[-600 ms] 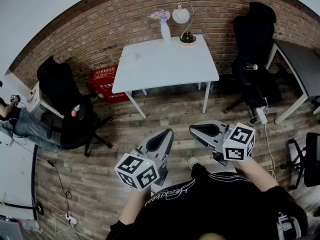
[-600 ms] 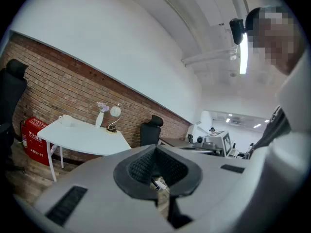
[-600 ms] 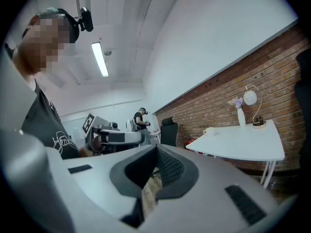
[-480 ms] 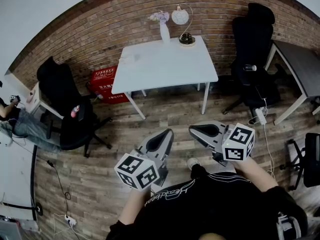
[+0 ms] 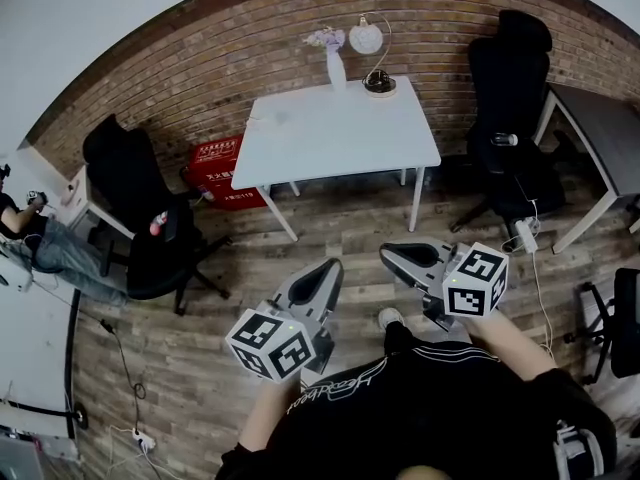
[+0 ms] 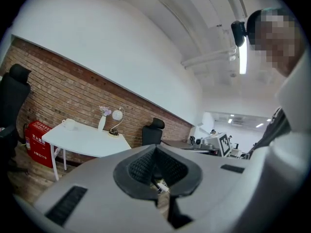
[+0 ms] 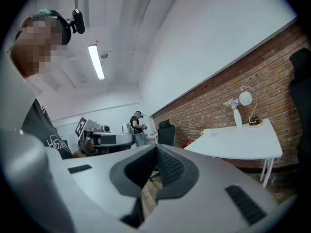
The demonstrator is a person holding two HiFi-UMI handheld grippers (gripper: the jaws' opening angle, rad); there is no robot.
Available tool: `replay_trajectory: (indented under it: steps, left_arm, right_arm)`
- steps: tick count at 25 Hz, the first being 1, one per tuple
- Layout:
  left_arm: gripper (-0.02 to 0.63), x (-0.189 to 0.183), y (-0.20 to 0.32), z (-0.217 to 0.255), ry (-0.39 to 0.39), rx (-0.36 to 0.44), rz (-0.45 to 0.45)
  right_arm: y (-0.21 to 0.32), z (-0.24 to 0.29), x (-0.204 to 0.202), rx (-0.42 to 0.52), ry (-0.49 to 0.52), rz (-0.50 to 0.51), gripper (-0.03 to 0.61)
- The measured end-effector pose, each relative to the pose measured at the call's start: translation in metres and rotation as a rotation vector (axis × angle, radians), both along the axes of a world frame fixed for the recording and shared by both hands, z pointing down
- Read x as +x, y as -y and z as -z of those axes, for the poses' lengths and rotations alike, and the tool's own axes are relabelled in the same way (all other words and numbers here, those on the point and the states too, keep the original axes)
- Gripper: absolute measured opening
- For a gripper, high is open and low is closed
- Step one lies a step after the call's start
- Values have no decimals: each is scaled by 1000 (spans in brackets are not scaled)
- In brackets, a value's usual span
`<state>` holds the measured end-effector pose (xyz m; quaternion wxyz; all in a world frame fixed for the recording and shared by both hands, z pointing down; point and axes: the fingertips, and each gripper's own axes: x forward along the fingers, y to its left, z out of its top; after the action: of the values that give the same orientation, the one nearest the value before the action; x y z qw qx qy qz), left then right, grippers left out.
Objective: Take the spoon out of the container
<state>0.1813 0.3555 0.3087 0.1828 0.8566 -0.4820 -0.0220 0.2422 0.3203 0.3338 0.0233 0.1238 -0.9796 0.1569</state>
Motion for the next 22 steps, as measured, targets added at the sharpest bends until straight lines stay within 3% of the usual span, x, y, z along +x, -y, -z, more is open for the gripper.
replay_trajectory:
  steps: [11, 17, 22]
  left_arm:
    - [5, -38, 38, -7, -6, -6, 94]
    - [5, -62, 112, -11, -16, 14, 89]
    - [5, -92, 198, -28, -11, -43, 115]
  right_arm:
    - [33, -5, -36, -17, 37, 119, -3]
    - [115, -19, -61, -55, 41, 124, -3]
    - [203, -29, -88, -85, 51, 135, -3]
